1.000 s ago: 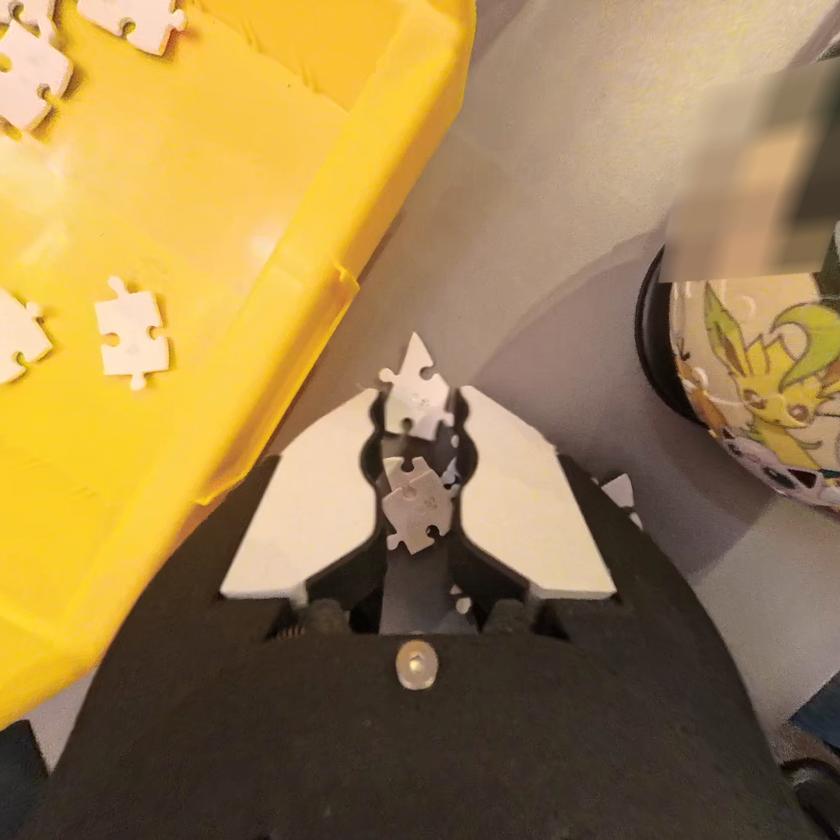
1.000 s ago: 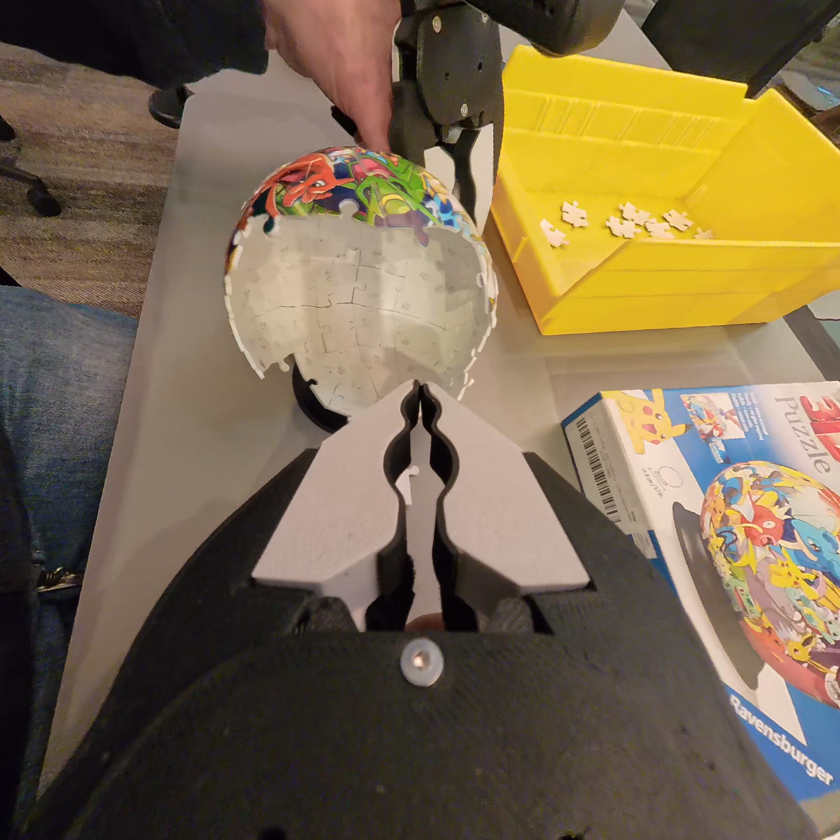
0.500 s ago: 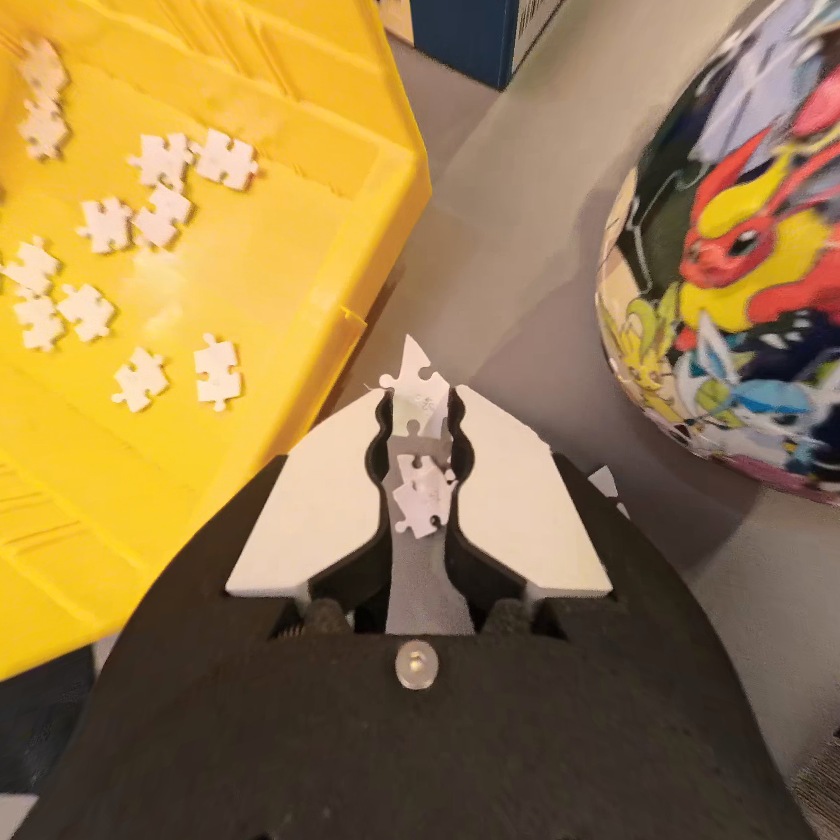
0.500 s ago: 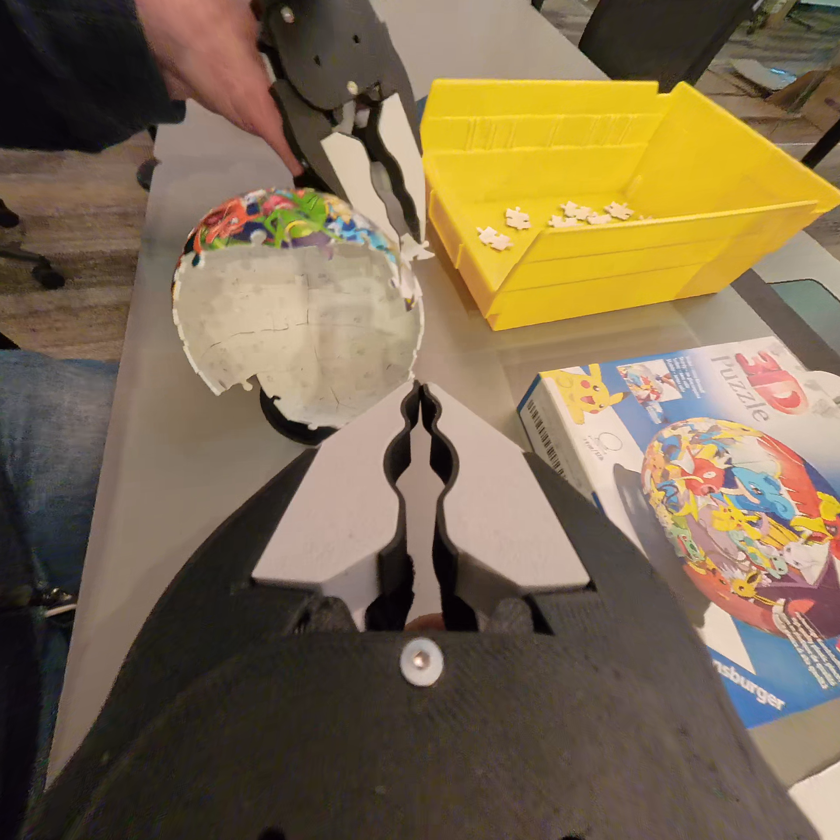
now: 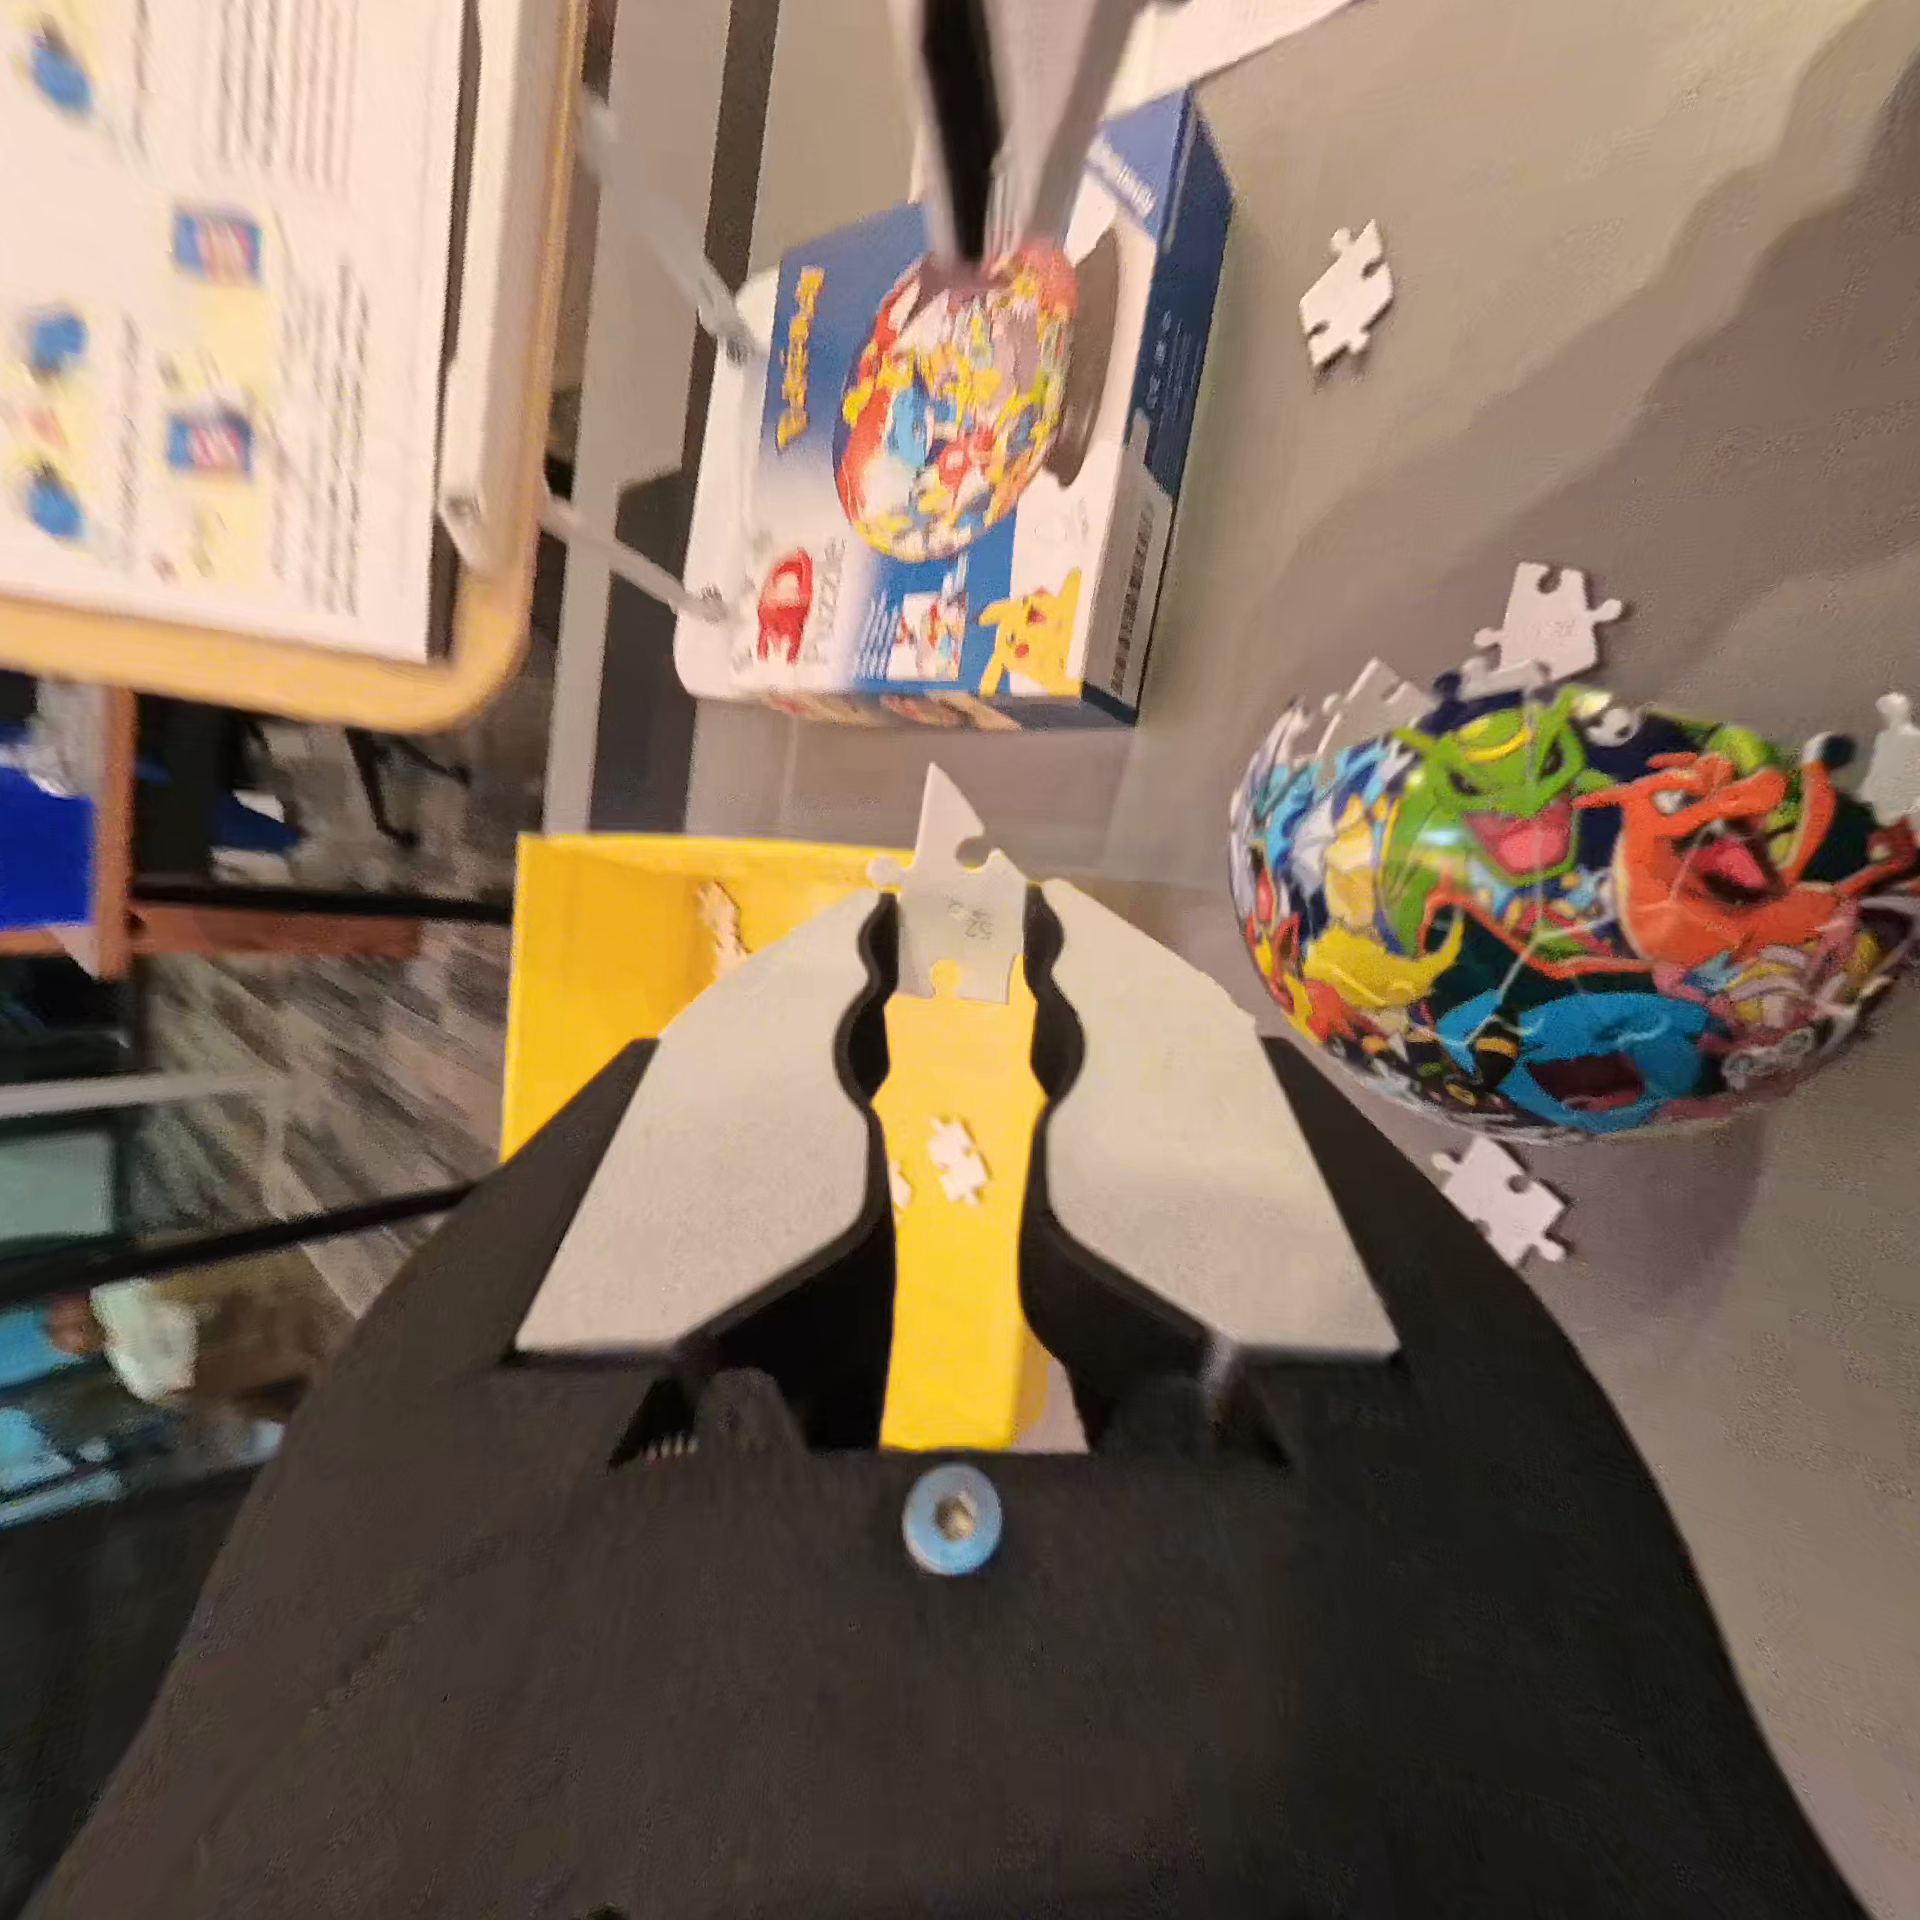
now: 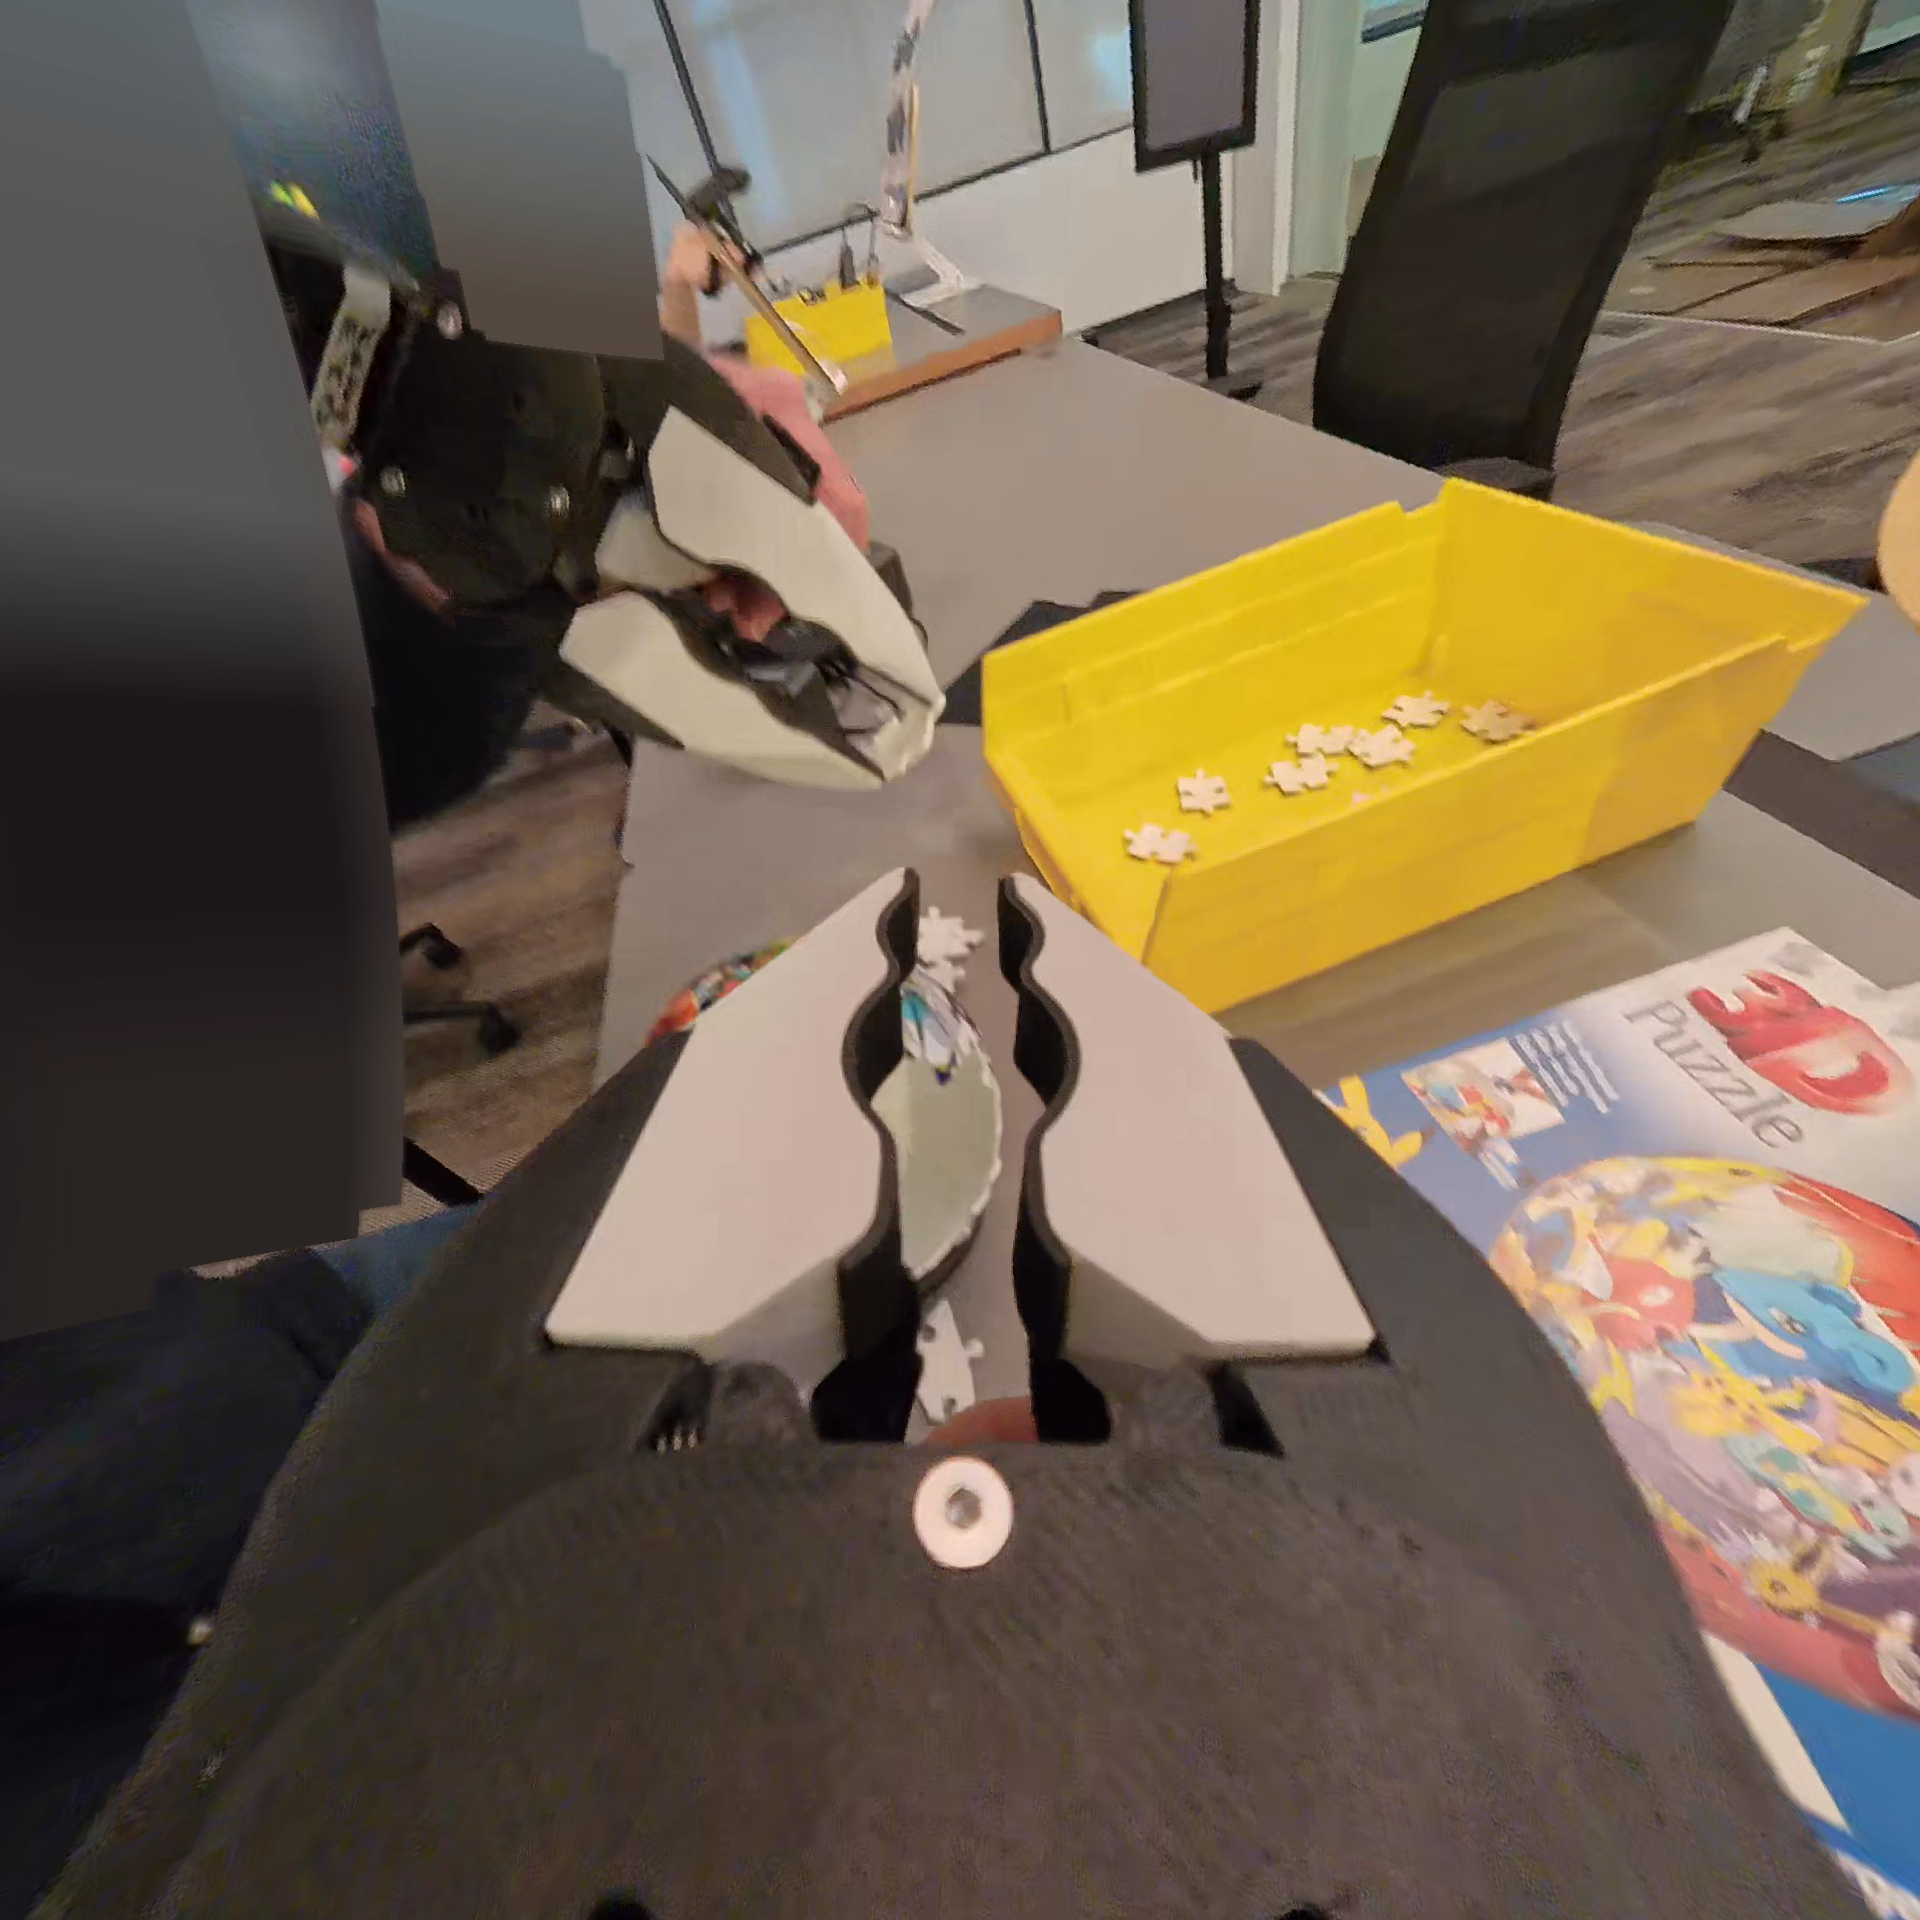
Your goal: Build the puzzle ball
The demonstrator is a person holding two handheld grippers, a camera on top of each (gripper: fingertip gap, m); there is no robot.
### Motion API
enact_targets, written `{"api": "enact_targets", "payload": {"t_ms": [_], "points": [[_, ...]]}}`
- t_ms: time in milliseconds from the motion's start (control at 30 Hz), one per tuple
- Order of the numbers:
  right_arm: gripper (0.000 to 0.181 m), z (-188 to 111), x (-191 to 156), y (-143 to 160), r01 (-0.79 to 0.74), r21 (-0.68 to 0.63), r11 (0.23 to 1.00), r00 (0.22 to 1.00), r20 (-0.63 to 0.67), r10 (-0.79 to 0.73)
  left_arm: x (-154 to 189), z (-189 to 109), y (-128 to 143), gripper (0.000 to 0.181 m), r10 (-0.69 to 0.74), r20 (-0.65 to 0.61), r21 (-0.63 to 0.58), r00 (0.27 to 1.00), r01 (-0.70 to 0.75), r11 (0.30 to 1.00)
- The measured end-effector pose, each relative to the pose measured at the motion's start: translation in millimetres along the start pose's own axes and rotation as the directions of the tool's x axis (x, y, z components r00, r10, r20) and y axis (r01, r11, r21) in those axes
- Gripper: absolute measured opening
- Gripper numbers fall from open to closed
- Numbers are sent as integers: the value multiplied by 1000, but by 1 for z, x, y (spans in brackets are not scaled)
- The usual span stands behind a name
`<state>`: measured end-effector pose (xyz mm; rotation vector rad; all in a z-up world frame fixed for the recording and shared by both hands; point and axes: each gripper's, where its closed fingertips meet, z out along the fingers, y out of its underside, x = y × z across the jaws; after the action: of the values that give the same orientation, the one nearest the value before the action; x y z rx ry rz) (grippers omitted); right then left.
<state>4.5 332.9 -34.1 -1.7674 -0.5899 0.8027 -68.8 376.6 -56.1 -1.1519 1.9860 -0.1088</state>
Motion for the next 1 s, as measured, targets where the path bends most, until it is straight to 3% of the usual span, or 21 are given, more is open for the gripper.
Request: {"api": "enact_targets", "payload": {"t_ms": [33,267,467,633,800,1000], "points": [[15,1,-2,-5,-22,11,1000,1000,19,22,0,-1,-9,23,44,6,14,999,-44,999],[21,10,-15,-19,-174,0,985,972,157,172,3,4,-37,23,307,46,-37,951,-306,951],[16,25,-12,9,-106,-163,981,987,101,124,14,10,-49,23,384,-20,-34,923,-385,922],[2,31,-14,9,-156,-154,976,974,141,178,19,15,-57,23,425,-59,-18,903,-426,904],[0,24,-10,12,-248,-105,963,955,141,261,17,17,-60,22,343,-53,12,938,-343,939],[0,2,-6,29,-322,-69,944,941,91,327,19,9,-40,38,158,-113,31,981,-155,987]]}}
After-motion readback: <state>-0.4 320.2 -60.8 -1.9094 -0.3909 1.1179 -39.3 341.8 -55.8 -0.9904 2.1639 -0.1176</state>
